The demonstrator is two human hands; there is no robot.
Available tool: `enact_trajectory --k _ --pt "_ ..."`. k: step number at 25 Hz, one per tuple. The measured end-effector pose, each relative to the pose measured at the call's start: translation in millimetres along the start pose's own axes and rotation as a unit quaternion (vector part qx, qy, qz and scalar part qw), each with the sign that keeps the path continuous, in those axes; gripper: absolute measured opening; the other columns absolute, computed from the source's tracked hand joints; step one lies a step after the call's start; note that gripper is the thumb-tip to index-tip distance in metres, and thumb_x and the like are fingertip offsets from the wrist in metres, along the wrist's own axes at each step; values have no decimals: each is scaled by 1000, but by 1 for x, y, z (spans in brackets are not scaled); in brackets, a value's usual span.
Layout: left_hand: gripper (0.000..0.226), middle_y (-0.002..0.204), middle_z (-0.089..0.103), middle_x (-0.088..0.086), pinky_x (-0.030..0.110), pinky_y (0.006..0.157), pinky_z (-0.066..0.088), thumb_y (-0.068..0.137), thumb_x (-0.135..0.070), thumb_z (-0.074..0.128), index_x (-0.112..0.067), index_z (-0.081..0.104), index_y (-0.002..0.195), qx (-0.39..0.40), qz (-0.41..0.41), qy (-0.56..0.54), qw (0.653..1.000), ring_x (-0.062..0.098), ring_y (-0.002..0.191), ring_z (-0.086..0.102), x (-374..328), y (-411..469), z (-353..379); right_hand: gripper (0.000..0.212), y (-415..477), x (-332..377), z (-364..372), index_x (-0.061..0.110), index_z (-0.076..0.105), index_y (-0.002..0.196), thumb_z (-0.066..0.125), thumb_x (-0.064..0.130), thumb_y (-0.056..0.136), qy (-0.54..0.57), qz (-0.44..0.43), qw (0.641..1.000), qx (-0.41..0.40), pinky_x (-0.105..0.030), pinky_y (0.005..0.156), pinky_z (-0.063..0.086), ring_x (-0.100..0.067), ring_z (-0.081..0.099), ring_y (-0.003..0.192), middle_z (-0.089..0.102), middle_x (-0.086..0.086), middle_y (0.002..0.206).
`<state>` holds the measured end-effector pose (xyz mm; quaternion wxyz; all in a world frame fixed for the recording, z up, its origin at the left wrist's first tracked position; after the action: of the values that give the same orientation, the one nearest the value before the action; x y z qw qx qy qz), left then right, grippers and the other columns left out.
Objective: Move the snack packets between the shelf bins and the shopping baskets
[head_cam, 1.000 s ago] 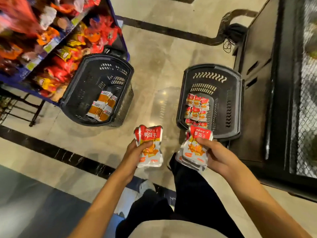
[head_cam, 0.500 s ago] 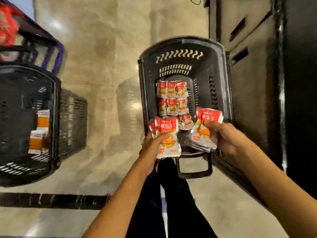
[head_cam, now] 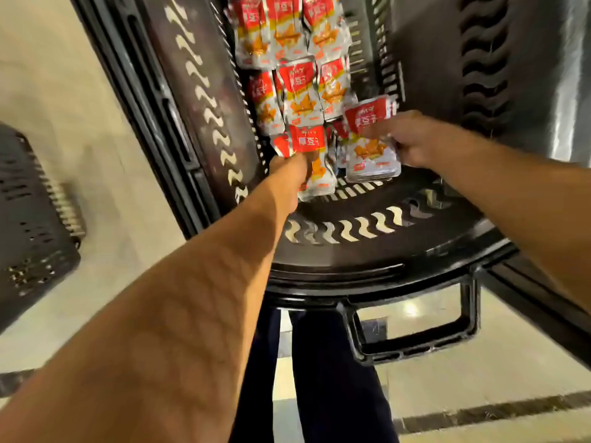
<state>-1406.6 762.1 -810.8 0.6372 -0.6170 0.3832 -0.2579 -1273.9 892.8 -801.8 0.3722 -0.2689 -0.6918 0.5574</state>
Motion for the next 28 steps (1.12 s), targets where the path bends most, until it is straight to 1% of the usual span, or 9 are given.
enact_trajectory --k 2,4,7,10,15,20,24,26,28 --pt "17 51 47 -1 12 30 28 79 -17 63 -2 57 86 -4 -11 -47 999 8 33 44 6 23 4 10 33 -16 9 8 61 91 63 0 84 -28 6 1000 2 -31 74 57 -20 66 81 69 -10 100" --pt "21 51 46 -1 10 32 29 70 -18 66 -11 46 74 -37 -14 -51 998 10 31 44 18 52 3 14 59 -32 22 6 61 93 64 -2 81 -27 20 999 7 -35 81 56 -17 64 74 70 -5 85" --pt "34 86 60 11 24 60 51 73 -14 69 -2 54 101 -75 13 -30 997 22 73 61 16 72 -2 40 86 -48 37 2 57 109 74 7 73 -37 23 999 -1 -36 84 55 -18 62 79 67 -7 92" --pt "45 110 56 10 28 85 46 82 -18 62 -3 42 120 -99 27 -2 995 26 100 57 14 77 -1 87 109 -58 33 6 48 128 87 19 52 -5 0 1000 -27 -40 89 53 -23 63 99 63 -9 117" --pt "69 152 21 11 25 103 23 94 -19 52 -7 11 148 -204 109 172 957 24 138 27 4 63 -2 47 98 -53 28 8 62 119 77 18 75 -45 -29 995 -89 -36 95 50 -21 63 104 66 -6 115" --pt "49 142 43 12 30 106 26 100 -17 38 -6 23 145 -201 84 217 951 25 131 40 4 58 -6 66 96 -52 31 13 43 134 71 37 79 -172 -73 968 -169 -37 100 43 -29 52 119 54 -10 131" --pt "45 137 46 18 30 99 34 99 -9 36 -7 25 143 -208 50 166 963 30 125 47 1 46 -12 46 92 -54 50 13 52 127 63 32 87 -184 -104 967 -145 -32 95 44 -26 56 115 61 -6 125" --pt "27 108 57 16 29 101 33 100 -12 31 -8 44 124 -215 4 124 969 29 102 55 2 46 -13 47 89 -52 59 15 47 133 58 31 90 -231 -124 957 -126 -35 100 41 -28 53 120 58 -6 130" --pt "23 72 42 9 29 99 34 100 -10 32 -5 53 108 -206 10 228 951 24 81 50 5 49 -10 49 89 -50 60 15 41 138 53 30 92 -255 -130 950 -124 -34 101 40 -29 51 122 55 -7 133"
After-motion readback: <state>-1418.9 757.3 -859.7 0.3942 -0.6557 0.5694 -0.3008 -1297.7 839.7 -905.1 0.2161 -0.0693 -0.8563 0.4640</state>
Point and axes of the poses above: each hand's wrist, its own y-axis towards the middle knuckle, its own z-axis out of the palm, x = y × z, the point moved 8 cm from there along y, towards the middle knuckle
